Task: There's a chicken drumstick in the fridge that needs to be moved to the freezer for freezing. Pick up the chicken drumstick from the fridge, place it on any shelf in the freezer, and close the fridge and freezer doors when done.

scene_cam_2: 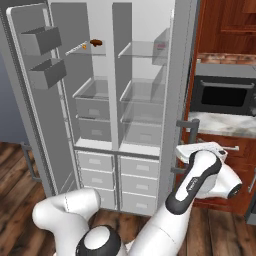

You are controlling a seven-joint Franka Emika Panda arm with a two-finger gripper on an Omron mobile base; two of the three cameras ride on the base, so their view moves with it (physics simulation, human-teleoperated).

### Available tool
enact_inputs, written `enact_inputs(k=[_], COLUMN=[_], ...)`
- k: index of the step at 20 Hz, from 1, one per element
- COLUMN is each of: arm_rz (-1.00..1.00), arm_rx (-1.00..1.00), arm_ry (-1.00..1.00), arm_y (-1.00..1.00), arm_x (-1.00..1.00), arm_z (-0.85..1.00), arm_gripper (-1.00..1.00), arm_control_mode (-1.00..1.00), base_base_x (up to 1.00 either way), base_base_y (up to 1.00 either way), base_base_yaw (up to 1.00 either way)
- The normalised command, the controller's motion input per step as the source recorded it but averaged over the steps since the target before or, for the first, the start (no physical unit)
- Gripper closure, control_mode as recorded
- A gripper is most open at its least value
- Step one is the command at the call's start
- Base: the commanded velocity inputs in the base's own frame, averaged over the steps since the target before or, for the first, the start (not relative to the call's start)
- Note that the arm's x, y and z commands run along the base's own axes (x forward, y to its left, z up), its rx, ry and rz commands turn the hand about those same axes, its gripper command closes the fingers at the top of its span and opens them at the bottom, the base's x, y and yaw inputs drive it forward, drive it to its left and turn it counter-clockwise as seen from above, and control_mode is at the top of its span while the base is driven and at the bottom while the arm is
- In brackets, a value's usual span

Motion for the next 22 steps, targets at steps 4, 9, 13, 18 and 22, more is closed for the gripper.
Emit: enact_inputs(k=[4, 9, 13, 18, 22], arm_rz=[0.00, 0.15, 0.24, 0.25, 0.19], arm_rx=[0.00, 0.08, 0.14, 0.15, 0.08], arm_ry=[0.20, 0.24, 0.02, 0.03, -0.01], arm_y=[0.41, 0.73, 1.00, 1.00, 1.00], arm_x=[0.31, 0.05, -0.19, -0.03, 0.52], arm_z=[-0.17, -0.18, -0.17, -0.23, -0.14], arm_gripper=[-1.00, -1.00, -1.00, -1.00, -1.00], arm_control_mode=[-1.00, -1.00, -1.00, -1.00, -1.00], base_base_x=[0.00, 0.00, 0.00, 0.00, 0.00], base_base_y=[0.00, 0.00, 0.00, 0.00, 0.00], base_base_yaw=[0.00, 0.00, 0.00, 0.00, 0.00])
